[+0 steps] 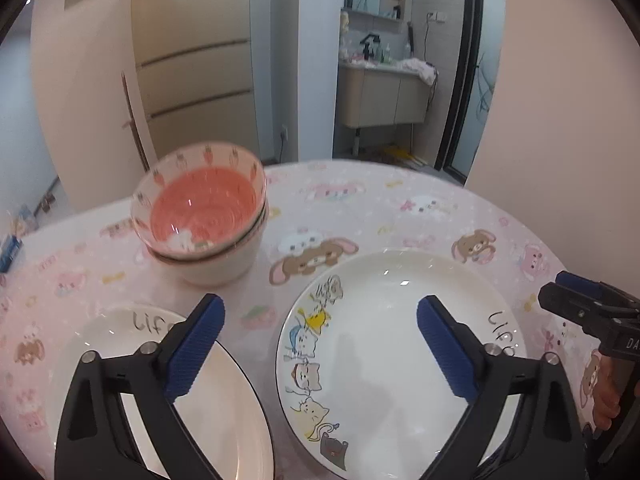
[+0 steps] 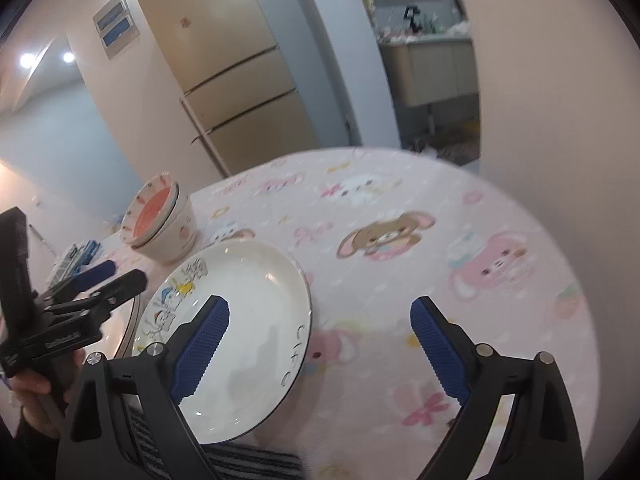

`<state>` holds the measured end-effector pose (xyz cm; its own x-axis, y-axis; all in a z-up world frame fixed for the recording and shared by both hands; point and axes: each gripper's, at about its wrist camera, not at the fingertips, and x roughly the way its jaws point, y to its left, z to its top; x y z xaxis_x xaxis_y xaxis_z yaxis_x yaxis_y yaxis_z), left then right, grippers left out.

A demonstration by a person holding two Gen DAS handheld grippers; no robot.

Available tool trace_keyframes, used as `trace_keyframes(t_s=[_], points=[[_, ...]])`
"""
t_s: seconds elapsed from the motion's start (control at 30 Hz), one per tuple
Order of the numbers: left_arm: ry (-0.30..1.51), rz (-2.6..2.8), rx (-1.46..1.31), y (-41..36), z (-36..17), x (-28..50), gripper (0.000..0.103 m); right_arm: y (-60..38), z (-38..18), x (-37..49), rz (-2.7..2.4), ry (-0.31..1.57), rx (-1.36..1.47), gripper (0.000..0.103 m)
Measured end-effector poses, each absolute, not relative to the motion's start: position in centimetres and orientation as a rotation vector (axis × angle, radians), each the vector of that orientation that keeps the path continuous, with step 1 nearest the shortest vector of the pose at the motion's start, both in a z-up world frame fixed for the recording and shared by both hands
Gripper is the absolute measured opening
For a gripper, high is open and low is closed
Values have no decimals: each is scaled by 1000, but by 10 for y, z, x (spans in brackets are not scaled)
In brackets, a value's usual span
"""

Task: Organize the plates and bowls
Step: 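Close the left gripper on the cartoon plate rim while the right gripper grips it too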

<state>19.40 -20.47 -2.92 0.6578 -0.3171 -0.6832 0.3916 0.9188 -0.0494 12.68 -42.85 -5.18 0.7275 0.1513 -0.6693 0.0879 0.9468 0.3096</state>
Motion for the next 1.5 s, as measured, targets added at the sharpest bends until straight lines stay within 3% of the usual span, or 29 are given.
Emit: trace_keyframes(t_s=[0.13,0.2,0.27,0.43,0.6,0.87,1.13,1.33,1.5], points=[[818,-411,101,-204,-40,211,92,-431,-74,143,141,857,434,92],[839,-409,112,-203,-43,217,92,-435,-87,152,215,926,532,81],[863,-420,103,-201,-45,222,84,-438,-95,156,233,962,585,74],[930,-446,71,-200,-54,238,50,-431,-102,159,245,965,592,69],[982,-478,88,-204,-62,247,42,-430,-101,159,227,955,607,65],[1063,-488,135,-213,-74,251,41,-429,-99,162,189,958,527,43],[1054,-464,174,-213,-76,249,31,-421,-99,162,162,944,448,36],[1052,-464,175,-212,-75,248,31,-415,-98,160,144,930,381,34],[1051,-464,175,-212,-75,248,31,-418,-98,158,131,927,378,26]])
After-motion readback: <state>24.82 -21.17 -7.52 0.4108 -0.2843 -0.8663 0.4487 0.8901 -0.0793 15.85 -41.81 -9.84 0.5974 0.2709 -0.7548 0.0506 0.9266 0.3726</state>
